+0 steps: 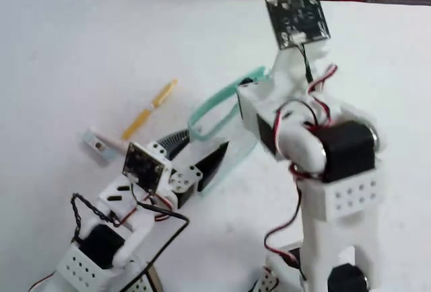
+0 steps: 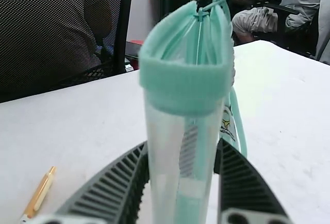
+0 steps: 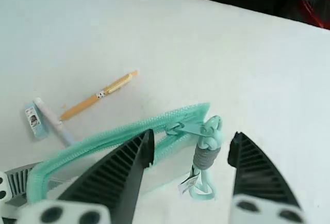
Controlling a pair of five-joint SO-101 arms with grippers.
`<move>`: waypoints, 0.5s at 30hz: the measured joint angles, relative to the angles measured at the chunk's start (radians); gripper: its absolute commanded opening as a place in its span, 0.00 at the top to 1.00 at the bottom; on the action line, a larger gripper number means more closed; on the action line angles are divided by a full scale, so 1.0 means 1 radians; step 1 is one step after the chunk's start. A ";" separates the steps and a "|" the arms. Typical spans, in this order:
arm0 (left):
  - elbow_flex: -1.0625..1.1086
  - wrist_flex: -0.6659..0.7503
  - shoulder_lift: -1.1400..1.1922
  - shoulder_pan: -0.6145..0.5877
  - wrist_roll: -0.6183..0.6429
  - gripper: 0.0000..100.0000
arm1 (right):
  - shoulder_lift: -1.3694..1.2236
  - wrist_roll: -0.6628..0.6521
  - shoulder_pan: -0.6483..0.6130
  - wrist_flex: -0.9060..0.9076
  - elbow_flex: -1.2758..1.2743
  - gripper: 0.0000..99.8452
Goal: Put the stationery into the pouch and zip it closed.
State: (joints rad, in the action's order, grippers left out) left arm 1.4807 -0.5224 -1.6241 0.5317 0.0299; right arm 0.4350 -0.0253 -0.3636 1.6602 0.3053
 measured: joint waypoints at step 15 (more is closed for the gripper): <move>0.000 0.000 0.000 0.000 0.000 0.80 | -0.020 0.002 0.060 -0.037 -0.098 0.77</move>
State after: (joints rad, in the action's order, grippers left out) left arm 1.4807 -0.5224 -1.6241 0.5317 0.0299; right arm 0.4150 -0.0238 -0.3038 1.6233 0.2071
